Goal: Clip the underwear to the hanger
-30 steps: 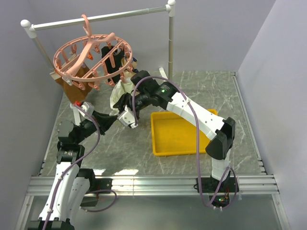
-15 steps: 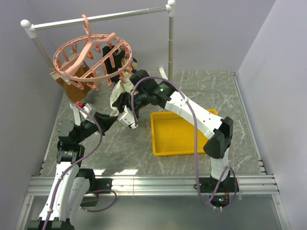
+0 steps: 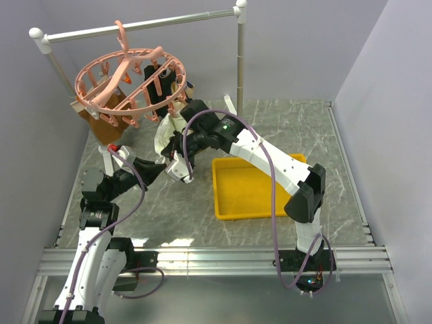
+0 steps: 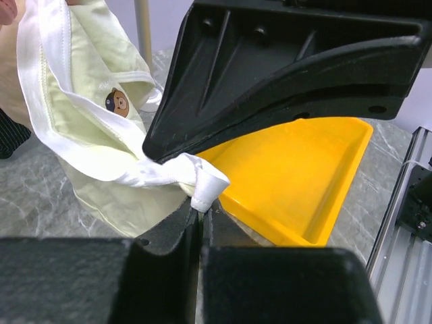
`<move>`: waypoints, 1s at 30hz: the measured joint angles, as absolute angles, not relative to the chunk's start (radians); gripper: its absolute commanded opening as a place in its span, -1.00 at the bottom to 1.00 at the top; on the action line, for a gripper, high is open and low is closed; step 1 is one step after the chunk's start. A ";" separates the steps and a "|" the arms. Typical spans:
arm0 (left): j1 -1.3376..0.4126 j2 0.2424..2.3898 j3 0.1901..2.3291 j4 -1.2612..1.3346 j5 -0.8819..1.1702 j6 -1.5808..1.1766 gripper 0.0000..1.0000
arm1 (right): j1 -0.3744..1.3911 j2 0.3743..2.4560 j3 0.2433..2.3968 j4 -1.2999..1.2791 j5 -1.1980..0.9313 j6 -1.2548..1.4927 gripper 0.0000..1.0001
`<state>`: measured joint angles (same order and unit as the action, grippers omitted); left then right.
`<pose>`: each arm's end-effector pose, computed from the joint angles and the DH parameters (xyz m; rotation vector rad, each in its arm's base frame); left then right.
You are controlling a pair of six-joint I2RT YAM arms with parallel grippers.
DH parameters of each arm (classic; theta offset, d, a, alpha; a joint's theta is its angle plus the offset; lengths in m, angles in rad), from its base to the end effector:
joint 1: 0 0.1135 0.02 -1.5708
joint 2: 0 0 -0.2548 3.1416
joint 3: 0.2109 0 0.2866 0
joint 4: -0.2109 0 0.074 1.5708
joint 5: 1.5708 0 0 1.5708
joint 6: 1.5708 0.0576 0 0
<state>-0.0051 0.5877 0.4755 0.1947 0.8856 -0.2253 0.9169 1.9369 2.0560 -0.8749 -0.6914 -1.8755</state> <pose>0.2030 -0.0456 0.2921 0.5642 1.4742 -0.8362 0.2558 0.3942 0.3631 -2.1377 0.0436 0.2546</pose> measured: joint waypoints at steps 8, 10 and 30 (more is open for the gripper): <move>-0.005 0.567 0.510 0.125 0.860 -0.189 -0.24 | 0.917 1.938 2.063 -0.885 -0.673 -1.875 -1.00; -0.005 0.555 0.537 0.088 0.844 -0.153 -0.13 | 0.917 1.939 2.067 -0.887 -0.671 -1.875 -1.00; -0.006 0.466 0.566 -0.022 0.777 0.072 0.76 | 0.935 1.954 2.082 -0.832 -0.616 -1.795 -1.00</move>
